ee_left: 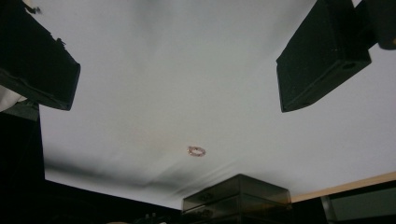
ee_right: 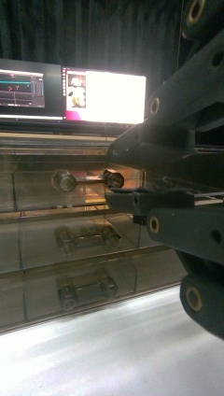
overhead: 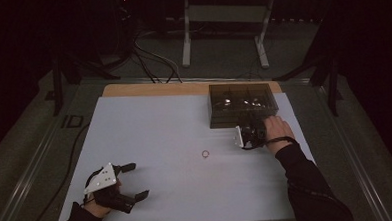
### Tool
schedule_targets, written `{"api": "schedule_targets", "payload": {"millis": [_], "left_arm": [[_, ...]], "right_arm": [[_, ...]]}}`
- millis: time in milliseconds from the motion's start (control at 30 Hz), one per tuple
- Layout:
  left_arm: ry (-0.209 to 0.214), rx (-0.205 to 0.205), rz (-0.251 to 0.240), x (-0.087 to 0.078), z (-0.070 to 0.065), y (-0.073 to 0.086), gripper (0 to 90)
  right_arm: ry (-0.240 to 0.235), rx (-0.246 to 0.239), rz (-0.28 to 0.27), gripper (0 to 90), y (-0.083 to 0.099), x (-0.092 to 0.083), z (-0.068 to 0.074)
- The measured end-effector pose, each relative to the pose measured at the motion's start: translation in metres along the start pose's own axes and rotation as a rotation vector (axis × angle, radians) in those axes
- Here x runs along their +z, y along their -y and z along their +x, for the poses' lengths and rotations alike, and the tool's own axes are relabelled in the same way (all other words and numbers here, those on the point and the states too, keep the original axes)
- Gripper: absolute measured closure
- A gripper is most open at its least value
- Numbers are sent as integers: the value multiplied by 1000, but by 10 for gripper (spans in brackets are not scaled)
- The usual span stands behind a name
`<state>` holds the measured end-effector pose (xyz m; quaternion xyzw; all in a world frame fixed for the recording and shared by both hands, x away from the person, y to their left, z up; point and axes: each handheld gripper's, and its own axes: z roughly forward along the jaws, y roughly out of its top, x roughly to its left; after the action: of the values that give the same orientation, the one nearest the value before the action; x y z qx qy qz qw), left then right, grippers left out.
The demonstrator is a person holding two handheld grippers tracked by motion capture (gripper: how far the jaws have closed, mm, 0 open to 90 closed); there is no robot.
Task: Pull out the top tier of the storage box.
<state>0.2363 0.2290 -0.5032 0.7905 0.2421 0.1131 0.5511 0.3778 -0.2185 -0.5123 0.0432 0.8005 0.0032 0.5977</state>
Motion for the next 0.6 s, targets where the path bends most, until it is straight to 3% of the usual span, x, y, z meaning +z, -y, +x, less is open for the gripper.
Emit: {"api": "schedule_targets", "payload": {"millis": [600], "left_arm": [[3, 1, 1, 0, 0, 0, 11]], "right_arm": [[51, -28, 42, 797, -5, 5, 7]]}}
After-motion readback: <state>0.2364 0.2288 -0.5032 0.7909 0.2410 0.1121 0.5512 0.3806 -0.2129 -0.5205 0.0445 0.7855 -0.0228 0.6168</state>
